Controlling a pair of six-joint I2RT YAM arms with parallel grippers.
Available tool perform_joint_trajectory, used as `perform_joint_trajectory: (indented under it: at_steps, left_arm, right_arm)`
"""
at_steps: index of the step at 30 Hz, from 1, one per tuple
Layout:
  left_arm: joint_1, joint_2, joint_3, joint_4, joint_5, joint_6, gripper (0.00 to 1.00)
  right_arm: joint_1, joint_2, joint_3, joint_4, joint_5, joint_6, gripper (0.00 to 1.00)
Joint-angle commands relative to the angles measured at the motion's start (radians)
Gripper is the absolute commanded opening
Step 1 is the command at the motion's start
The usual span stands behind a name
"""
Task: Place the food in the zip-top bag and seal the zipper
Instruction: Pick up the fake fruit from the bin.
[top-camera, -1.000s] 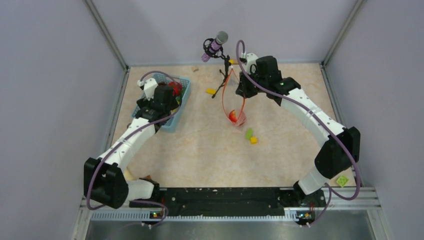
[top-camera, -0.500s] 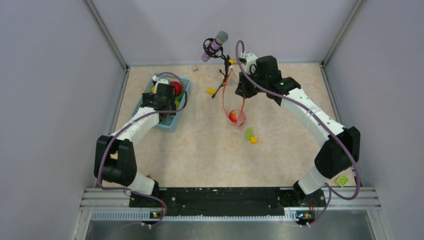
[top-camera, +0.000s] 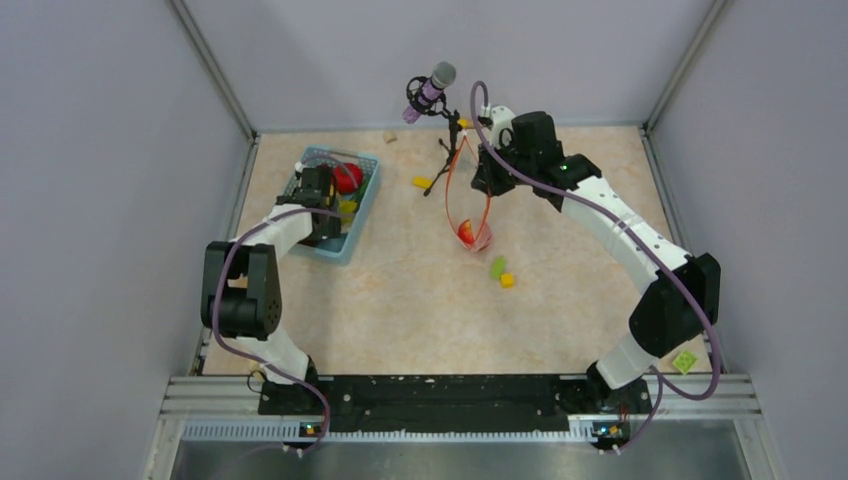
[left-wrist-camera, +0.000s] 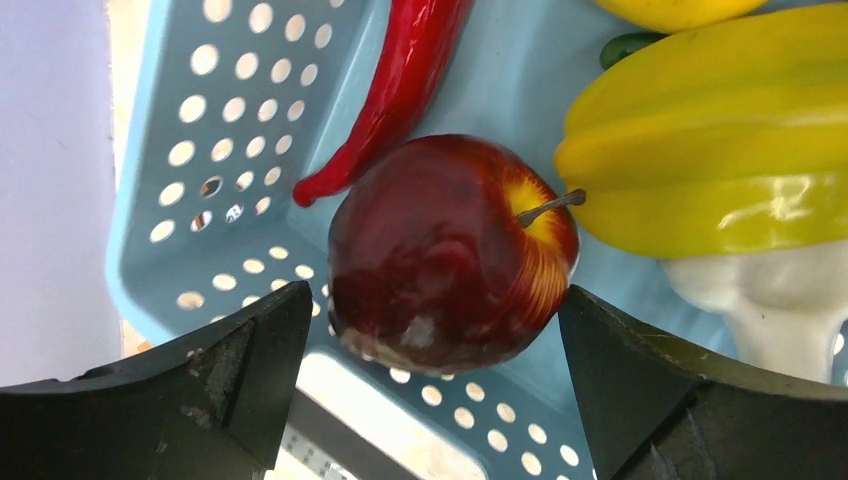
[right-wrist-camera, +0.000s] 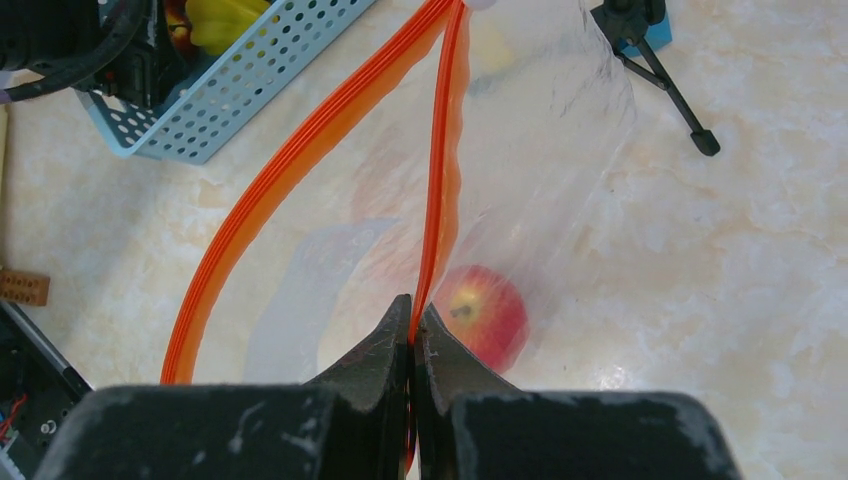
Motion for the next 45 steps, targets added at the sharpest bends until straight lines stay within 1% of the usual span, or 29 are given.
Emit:
perform_joint_trajectory:
  at_steps: [1,7,9,10,12,14,16,19,27,30,34,36,38,41,45]
  left_arm:
    - [0.023,0.051,0.070,-0.041,0.025,-0.040,0.98]
    - [0.029,0.124,0.124,-0.094,0.033,-0.066,0.98]
    - [0.031,0.132,0.129,-0.100,0.042,-0.071,0.96]
    - [0.032,0.132,0.128,-0.100,0.044,-0.073,0.93]
    - [0.032,0.132,0.129,-0.108,0.059,-0.078,0.84]
    - [0.032,0.128,0.150,-0.142,0.095,-0.086,0.77]
    - [0.032,0.121,0.151,-0.151,0.118,-0.092,0.69]
    - [0.032,0.117,0.145,-0.151,0.113,-0.100,0.55]
    - [0.032,0.091,0.153,-0.155,0.147,-0.107,0.29]
    - [0.032,0.076,0.154,-0.154,0.158,-0.112,0.23]
    - [0.032,0.020,0.141,-0.144,0.167,-0.124,0.16]
    - [0.032,-0.021,0.127,-0.126,0.186,-0.128,0.14]
    - [0.032,-0.069,0.108,-0.099,0.224,-0.124,0.09]
    - [0.030,-0.160,0.064,-0.051,0.279,-0.118,0.08]
    - [0.029,-0.282,0.004,-0.006,0.306,-0.116,0.07]
  right_arm:
    - [-0.004,-0.025,0.037,0.026,0.020,-0.016,0.00]
    - [-0.004,-0.032,0.034,0.026,0.022,-0.013,0.00]
    - [-0.005,-0.040,0.030,0.029,0.023,-0.012,0.00]
    - [-0.005,-0.042,0.027,0.032,0.024,-0.013,0.00]
    - [-0.005,-0.048,0.024,0.035,0.023,-0.012,0.00]
    - [-0.004,-0.054,0.019,0.038,0.027,-0.013,0.00]
    - [-0.005,-0.058,0.017,0.041,0.032,-0.012,0.00]
    - [-0.005,-0.062,0.012,0.046,0.041,-0.007,0.00]
    - [-0.005,-0.069,0.006,0.054,0.063,-0.007,0.00]
    - [-0.004,-0.069,0.004,0.059,0.069,-0.007,0.00]
    - [-0.005,-0.072,0.000,0.061,0.063,-0.006,0.00]
    - [-0.004,-0.073,-0.003,0.066,0.066,-0.008,0.00]
    - [-0.005,-0.074,-0.004,0.069,0.068,-0.007,0.00]
    - [-0.005,-0.075,-0.004,0.069,0.063,-0.005,0.00]
    - [-0.004,-0.080,-0.008,0.070,0.060,-0.003,0.00]
